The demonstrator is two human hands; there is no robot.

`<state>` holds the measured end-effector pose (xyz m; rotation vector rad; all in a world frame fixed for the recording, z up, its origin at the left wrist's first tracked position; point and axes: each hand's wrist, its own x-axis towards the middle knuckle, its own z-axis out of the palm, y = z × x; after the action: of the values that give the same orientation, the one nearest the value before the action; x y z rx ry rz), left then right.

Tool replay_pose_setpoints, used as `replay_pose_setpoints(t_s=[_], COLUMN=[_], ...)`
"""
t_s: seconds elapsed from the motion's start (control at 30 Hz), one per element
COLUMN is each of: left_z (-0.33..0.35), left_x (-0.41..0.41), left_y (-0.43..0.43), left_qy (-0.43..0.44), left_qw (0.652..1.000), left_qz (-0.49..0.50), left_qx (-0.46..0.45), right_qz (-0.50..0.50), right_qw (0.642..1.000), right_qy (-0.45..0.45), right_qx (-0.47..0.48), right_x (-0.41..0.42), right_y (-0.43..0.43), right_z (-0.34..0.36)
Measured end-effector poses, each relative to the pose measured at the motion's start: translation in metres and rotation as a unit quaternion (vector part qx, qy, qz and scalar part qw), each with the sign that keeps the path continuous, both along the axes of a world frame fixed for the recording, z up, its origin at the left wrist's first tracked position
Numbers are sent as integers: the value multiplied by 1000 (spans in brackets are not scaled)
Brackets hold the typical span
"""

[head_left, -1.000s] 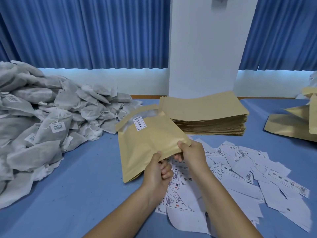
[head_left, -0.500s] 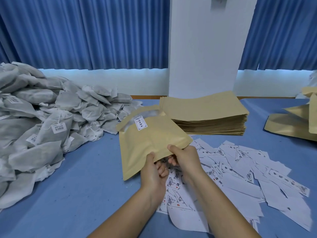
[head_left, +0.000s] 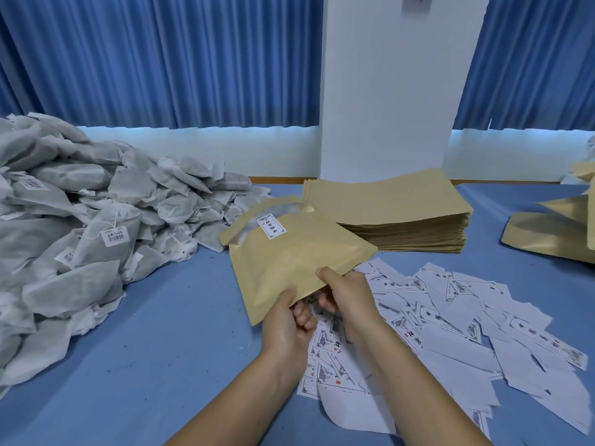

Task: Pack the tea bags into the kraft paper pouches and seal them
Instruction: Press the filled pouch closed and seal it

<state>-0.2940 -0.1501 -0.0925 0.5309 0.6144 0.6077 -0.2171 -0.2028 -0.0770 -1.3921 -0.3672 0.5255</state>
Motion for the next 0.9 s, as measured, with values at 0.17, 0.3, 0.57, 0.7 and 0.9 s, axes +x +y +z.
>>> replay_pose_setpoints(t_s=[0.17, 0.3, 0.57, 0.7, 0.9], left_z=[3, 7, 4, 3, 3], left_x=[0, -8, -27, -24, -18], left_y=[3, 6, 14, 13, 13], left_qy=[39, 12, 76, 47, -37], left_qw=[997, 997, 988, 991, 986], left_qz=[-38, -64, -50, -127, -162], left_qx=[46, 31, 128, 9, 0], right_qz=[16, 5, -12, -6, 14], right_qw=[1000, 999, 1000, 1000, 1000], right_qy=[-11, 27, 1, 3, -4], right_qx=[-6, 28, 16, 31, 9], right_x=[-4, 4, 19, 20, 12], right_y=[5, -1, -11, -12, -9], right_z=[-2, 4, 8, 8, 6])
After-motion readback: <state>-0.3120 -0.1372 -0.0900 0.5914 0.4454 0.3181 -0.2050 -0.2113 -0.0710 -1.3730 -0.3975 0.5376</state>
